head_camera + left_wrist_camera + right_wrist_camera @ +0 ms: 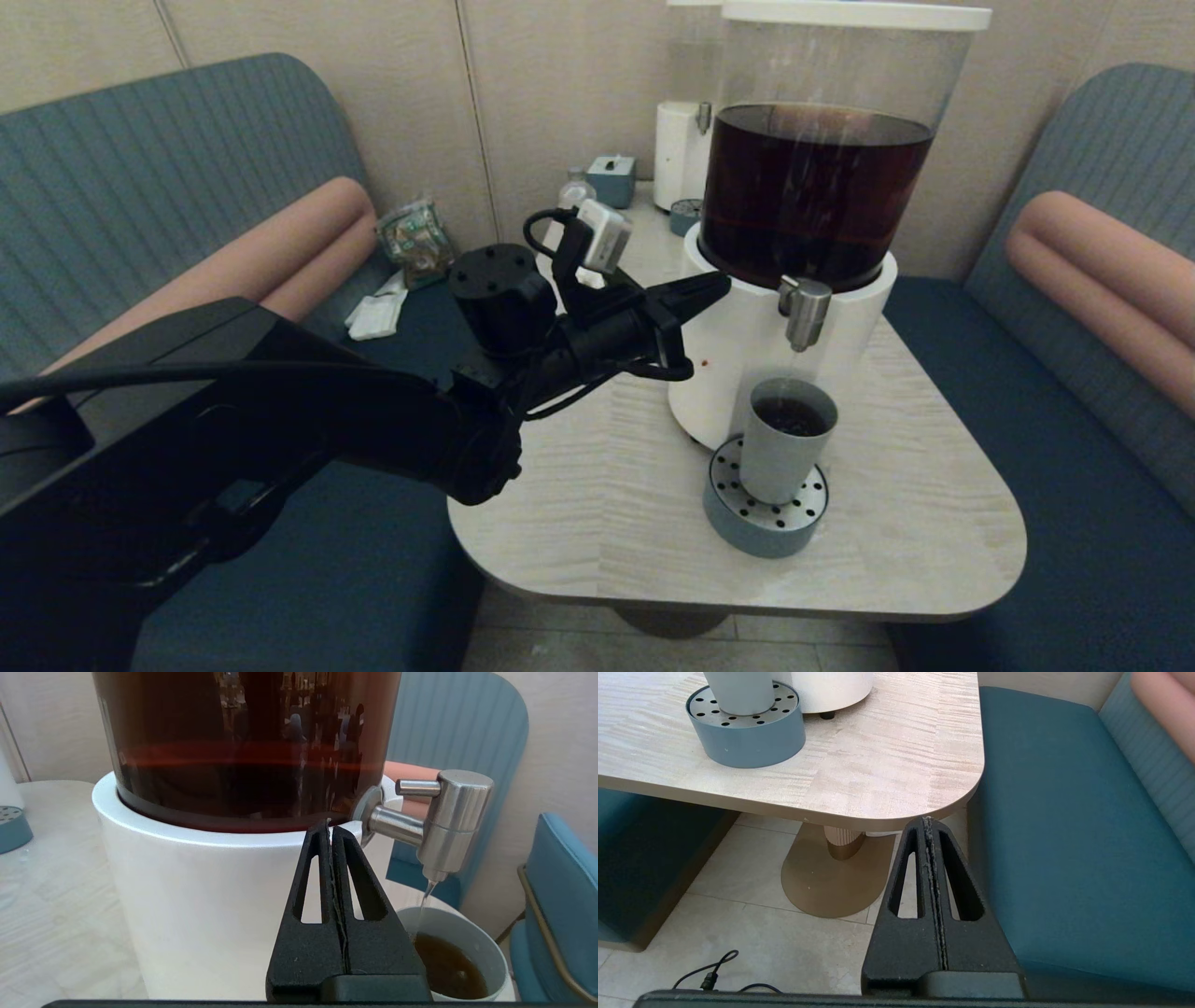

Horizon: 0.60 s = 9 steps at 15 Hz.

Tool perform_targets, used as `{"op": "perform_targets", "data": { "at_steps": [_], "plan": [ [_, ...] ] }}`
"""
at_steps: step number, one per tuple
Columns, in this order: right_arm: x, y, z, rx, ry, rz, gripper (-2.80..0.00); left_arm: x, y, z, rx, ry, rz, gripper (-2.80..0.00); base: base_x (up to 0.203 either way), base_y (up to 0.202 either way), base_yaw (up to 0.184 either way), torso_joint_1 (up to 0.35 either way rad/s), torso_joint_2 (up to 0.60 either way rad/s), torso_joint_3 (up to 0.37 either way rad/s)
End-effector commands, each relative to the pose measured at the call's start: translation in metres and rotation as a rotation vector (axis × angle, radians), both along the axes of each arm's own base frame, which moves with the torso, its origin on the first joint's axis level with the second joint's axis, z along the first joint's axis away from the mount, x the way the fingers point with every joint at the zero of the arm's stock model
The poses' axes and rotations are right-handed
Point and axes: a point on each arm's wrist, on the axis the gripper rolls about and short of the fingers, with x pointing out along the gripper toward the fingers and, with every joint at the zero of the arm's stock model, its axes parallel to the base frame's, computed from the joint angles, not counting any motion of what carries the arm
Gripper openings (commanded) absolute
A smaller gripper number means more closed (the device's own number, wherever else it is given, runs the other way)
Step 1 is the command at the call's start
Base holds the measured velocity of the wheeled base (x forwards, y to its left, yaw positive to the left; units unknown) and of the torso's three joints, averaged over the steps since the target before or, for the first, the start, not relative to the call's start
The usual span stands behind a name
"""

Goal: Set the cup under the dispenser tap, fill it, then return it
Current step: Turn off the faucet

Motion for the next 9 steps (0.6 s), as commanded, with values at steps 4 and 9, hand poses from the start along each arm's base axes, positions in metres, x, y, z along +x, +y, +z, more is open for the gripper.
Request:
{"op": "perform_targets", "data": {
  "at_steps": [4,9],
  "plan": [
    [0.0,0.0,0.0,-0.001,-0.002,0.001,-2.8,-0.003,-0.005,0.008,-0.019,-0.023,-0.004,-2.8,0.0,0.0,0.0,0.0,0.0,0.0],
    [0.0,0.0,0.0,-0.001,-0.002,0.001,-2.8,-0.018,-0.023,0.008,-0.02,-0.015,-0.043,-2.8,0.0,0.0,0.0,0.0,0.0,0.0]
  ]
}}
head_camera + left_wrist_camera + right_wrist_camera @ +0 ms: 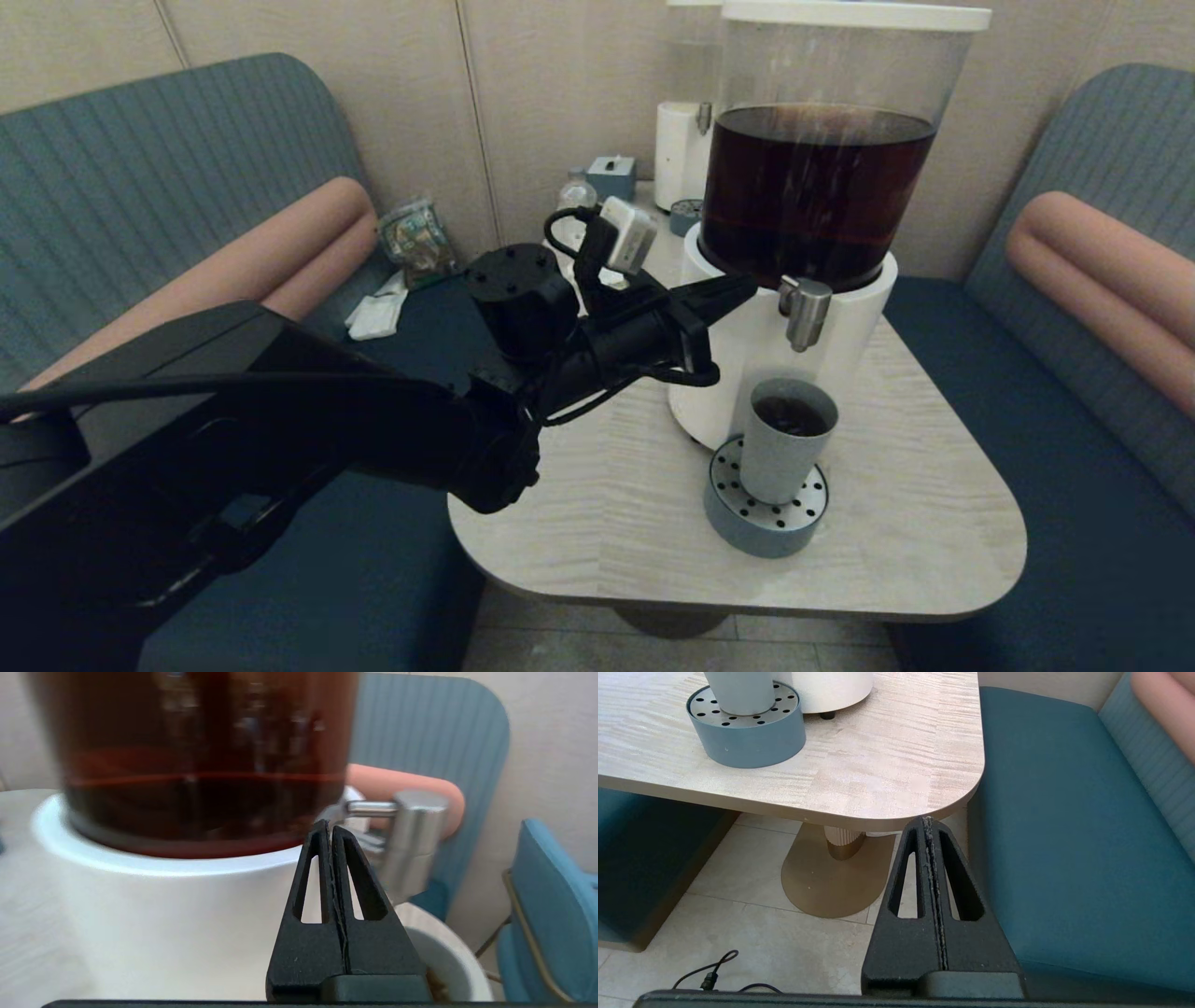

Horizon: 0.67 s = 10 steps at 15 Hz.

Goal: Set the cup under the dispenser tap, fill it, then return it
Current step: Turn off the faucet

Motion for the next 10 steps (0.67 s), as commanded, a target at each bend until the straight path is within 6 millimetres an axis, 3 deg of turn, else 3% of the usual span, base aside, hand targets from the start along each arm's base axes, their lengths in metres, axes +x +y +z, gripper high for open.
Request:
{"op": "perform_targets", "data": {
  "at_steps": [1,10],
  "plan": [
    [-0.0001,0.0,0.0,-0.001,-0.002,0.001,-2.8,-0.0061,-0.0055,0.0033,-0.009,-0.009,-0.018,-2.8,0.0,0.0,0.0,0.0,0.0,0.0],
    [-0.0001,0.0,0.0,-0.001,-0.002,0.001,-2.8,-0.0097,-0.011,0.0069,-0.019,-0.016,-0.025,-2.8,0.0,0.0,0.0,0.0,0.0,0.0]
  ]
}}
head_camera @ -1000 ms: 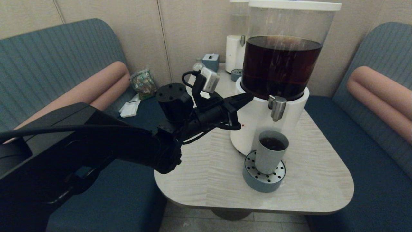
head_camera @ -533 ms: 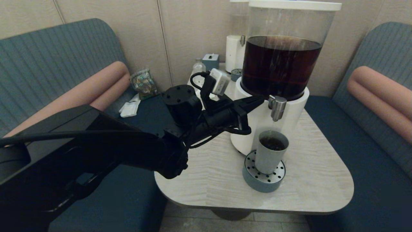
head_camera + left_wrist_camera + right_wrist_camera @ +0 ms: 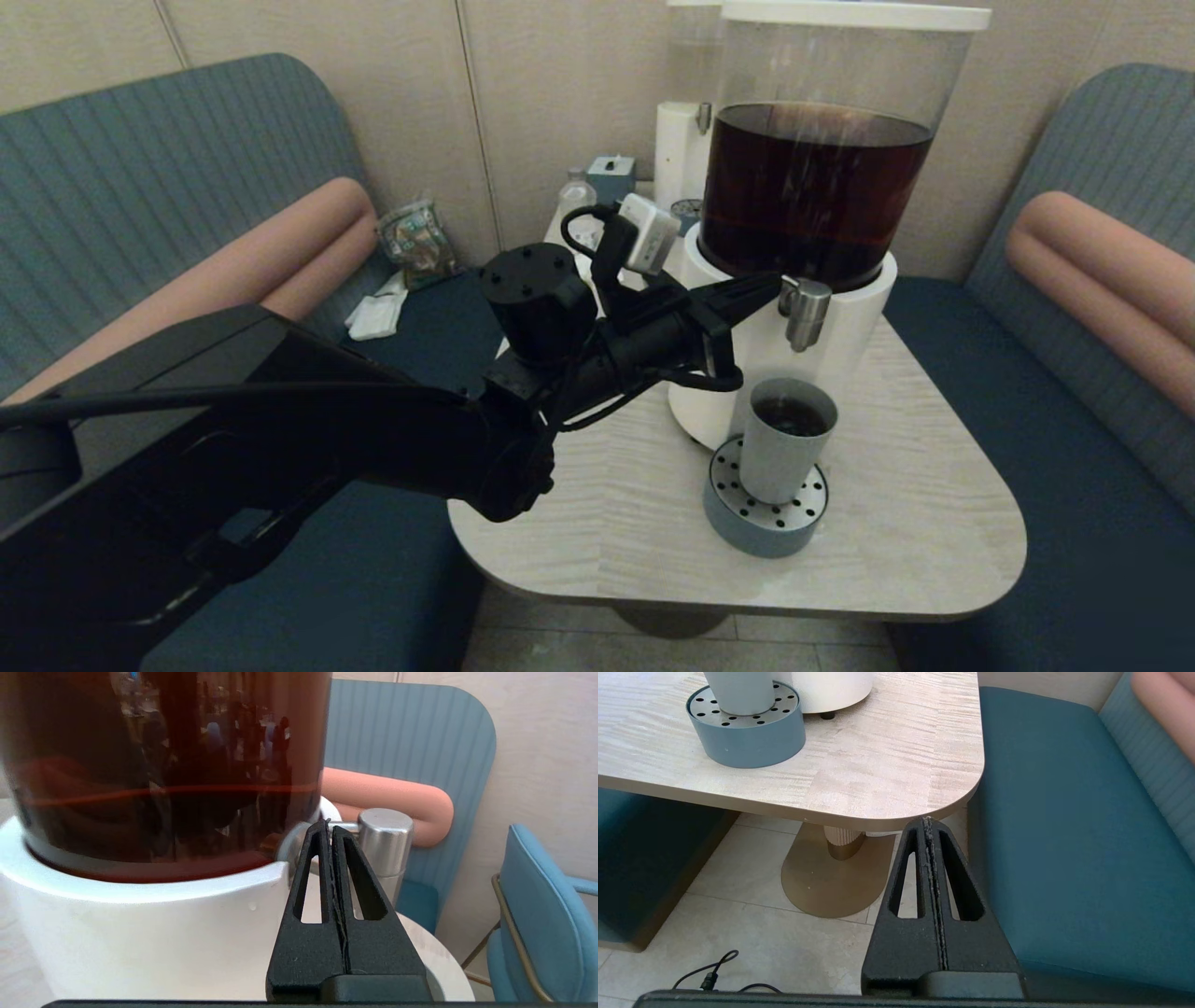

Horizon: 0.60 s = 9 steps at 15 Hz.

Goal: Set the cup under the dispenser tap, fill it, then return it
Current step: Turn off the faucet

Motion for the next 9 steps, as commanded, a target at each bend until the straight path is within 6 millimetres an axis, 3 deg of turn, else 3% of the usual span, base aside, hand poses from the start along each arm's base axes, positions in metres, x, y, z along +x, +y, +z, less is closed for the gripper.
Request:
{"op": "perform_targets", "data": {
  "at_steps": [1,9],
  "plan": [
    [-0.0001,0.0,-0.0001,-0.001,-0.002,0.001,-2.8,0.0006,0.0002,0.0018,-0.007,-0.01,-0.002,-2.8,0.0,0.0,0.0,0.0,0.0,0.0],
    [-0.0001,0.0,-0.0001,-0.001,-0.002,0.001,-2.8,0.0046,-0.0033,0.0016,-0.006,-0.008,-0.003,-2.8,0.0,0.0,0.0,0.0,0.0,0.0]
  ]
}}
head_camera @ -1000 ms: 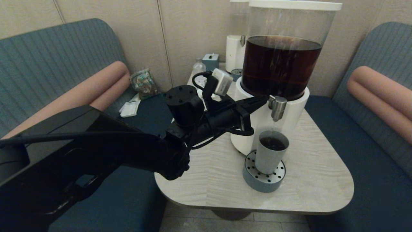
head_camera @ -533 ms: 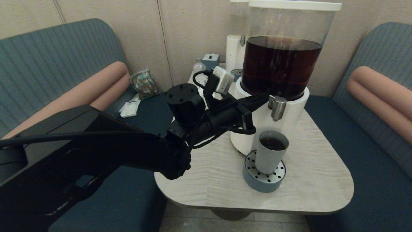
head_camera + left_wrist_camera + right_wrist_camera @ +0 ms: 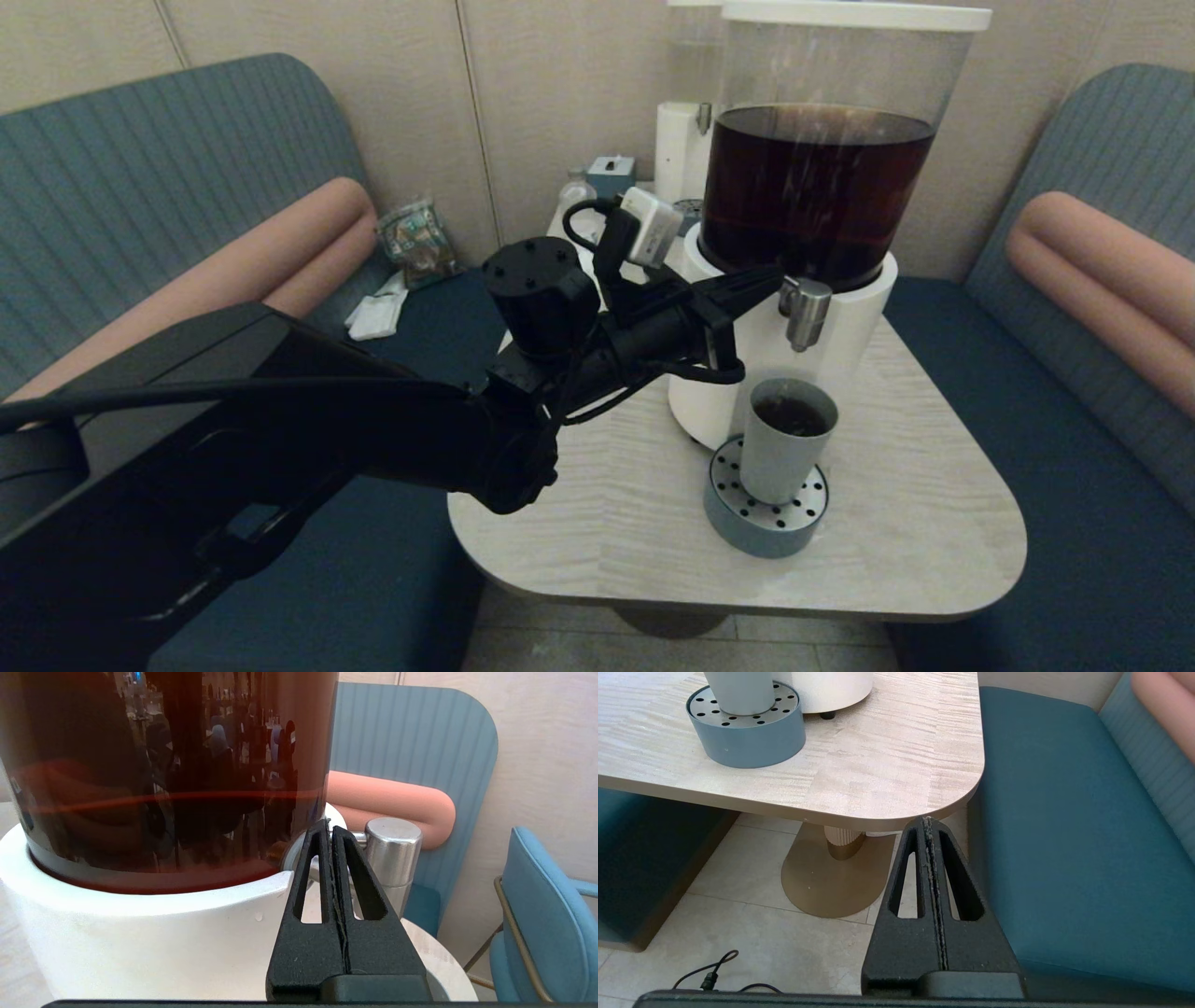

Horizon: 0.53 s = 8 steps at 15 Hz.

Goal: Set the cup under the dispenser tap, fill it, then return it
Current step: Turn off the faucet

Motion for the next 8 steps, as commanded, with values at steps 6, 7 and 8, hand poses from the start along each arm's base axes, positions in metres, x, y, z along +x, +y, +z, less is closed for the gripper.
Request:
{"op": "perform_targets", "data": {
  "at_steps": [6,7,8],
  "plan": [
    [-0.0001,0.0,0.0,-0.001,-0.002,0.001,-2.8,0.0045,-0.0036,-0.0039,-0.001,0.0,-0.003,-2.8,0.0,0.0,0.0,0.0,0.0,0.0],
    [-0.0001,0.0,0.0,-0.001,-0.002,0.001,-2.8,0.0046,-0.0037,-0.0035,-0.003,-0.002,-0.003,-2.8,0.0,0.0,0.0,0.0,0.0,0.0],
    [-0.0001,0.0,0.0,-0.001,-0.002,0.001,-2.8,0.0053,-0.0043,-0.0044,-0.001,0.0,-0.003,-2.8,0.0,0.0,0.0,0.0,0.0,0.0]
  ]
}}
